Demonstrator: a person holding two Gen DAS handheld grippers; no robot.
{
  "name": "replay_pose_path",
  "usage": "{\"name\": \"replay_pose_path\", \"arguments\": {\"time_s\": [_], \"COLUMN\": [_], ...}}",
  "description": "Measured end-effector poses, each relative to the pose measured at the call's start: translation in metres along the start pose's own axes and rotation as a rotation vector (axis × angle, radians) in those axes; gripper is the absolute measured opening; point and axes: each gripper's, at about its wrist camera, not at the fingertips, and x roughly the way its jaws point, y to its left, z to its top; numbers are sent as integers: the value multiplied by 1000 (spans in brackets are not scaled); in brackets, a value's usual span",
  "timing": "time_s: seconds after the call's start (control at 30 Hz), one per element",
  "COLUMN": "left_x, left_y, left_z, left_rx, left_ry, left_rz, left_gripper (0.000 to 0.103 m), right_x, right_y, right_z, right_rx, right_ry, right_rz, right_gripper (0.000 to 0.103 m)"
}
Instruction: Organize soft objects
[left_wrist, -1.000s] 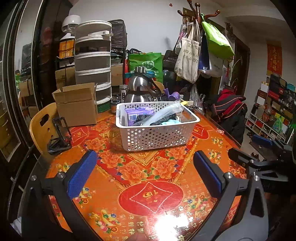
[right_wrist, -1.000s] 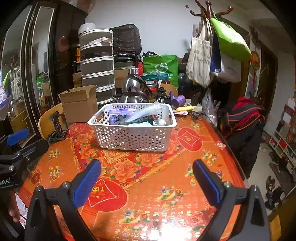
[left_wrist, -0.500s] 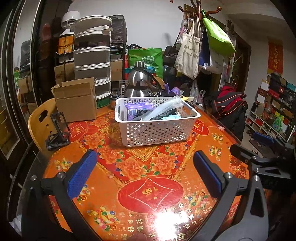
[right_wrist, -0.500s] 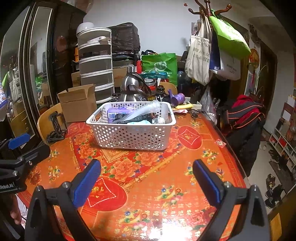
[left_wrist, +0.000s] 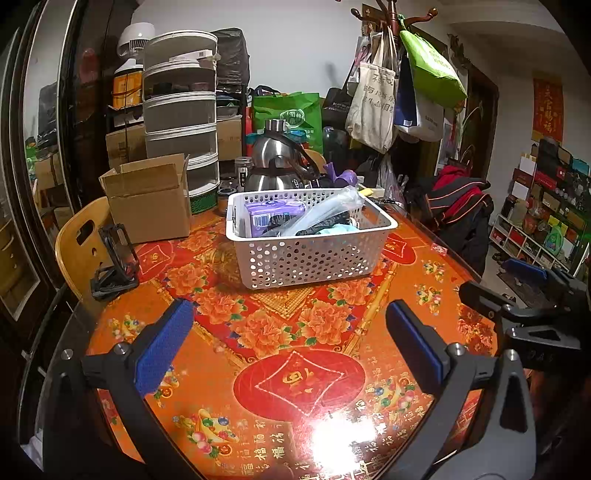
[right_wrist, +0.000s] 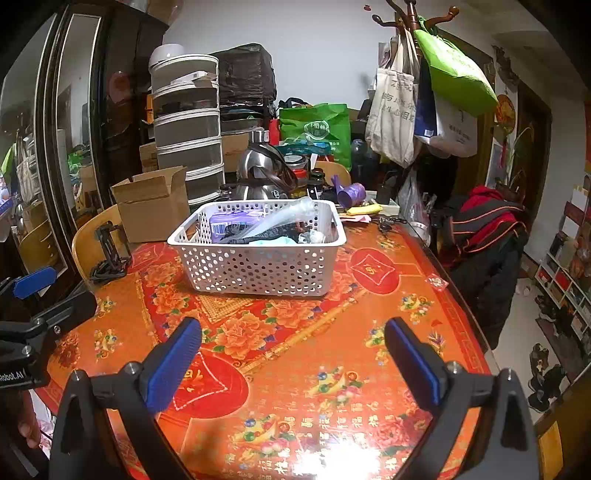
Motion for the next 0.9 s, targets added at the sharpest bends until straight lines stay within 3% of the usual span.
{"name": "replay_pose_path", "arguments": {"time_s": [0.9], "left_x": [1], "left_y": [-5], "left_z": [-4], "left_rx": [10], "left_ry": [4], "left_rz": [-4], "left_gripper": [103], "right_x": [-2], "right_y": [-3], "right_z": [-1], "right_rx": [-1], "right_ry": [3], "right_rz": [-5], "right_gripper": [99]}}
